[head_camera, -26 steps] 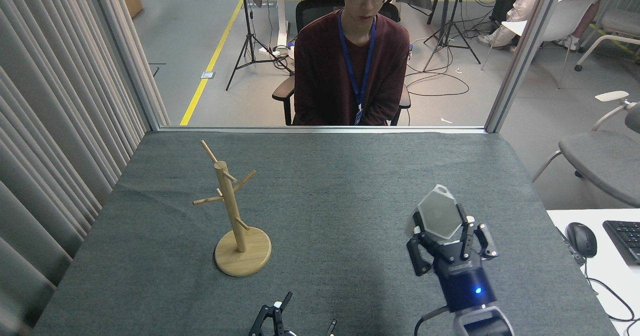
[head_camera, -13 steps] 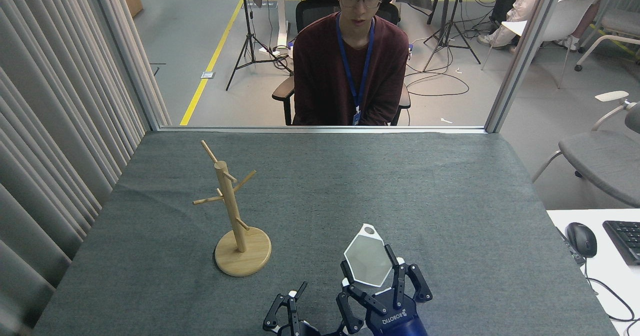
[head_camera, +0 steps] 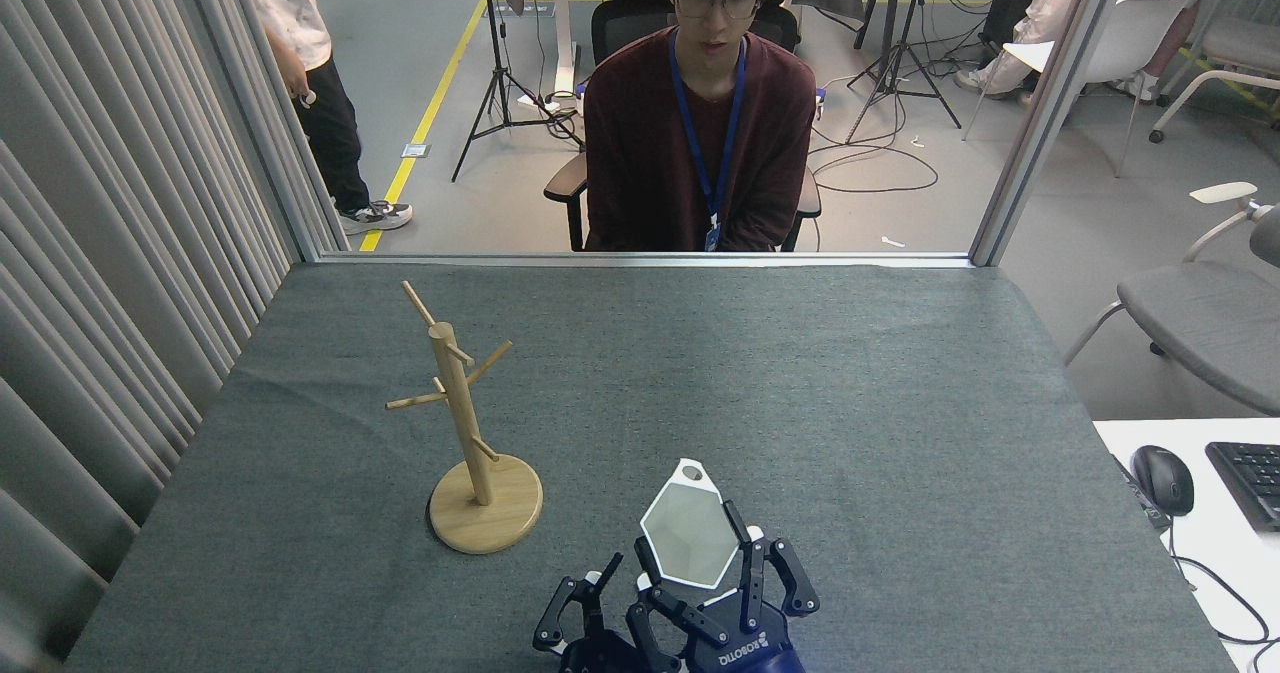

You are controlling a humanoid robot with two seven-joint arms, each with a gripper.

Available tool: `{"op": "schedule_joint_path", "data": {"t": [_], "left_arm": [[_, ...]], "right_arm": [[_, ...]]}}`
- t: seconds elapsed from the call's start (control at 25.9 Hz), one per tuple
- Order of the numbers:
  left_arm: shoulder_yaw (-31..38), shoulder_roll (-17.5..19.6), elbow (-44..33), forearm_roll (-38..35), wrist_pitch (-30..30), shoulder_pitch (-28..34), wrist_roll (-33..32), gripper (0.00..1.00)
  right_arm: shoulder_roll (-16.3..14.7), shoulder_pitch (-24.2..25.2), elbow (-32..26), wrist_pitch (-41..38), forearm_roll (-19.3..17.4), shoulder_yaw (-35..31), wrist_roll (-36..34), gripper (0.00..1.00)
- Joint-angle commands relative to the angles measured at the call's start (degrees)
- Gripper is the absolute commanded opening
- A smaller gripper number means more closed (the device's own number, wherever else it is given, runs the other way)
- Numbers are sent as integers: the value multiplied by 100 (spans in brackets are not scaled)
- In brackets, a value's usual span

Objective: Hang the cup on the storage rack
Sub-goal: 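Grasp the cup with the left gripper, release it from the right gripper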

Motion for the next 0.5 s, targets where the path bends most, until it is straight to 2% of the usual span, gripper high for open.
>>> {"op": "schedule_joint_path", "data": {"t": [0.0,0.39,0.43,0.46], "left_arm": [[6,-5,22,1,2,-86,-8,100],[32,-14,4,27,-7,-147,19,99],[32,-14,4,27,-7,-147,19,90],[32,-14,4,19,-7,-165,19,72]], "right_arm": [[6,94,14,13,73,156,-2,62],[-73,322,5,145,90,367,-73,62],[-73,322,5,153,90,385,-73,62],[-73,322,5,171,90,420,-73,62]]}}
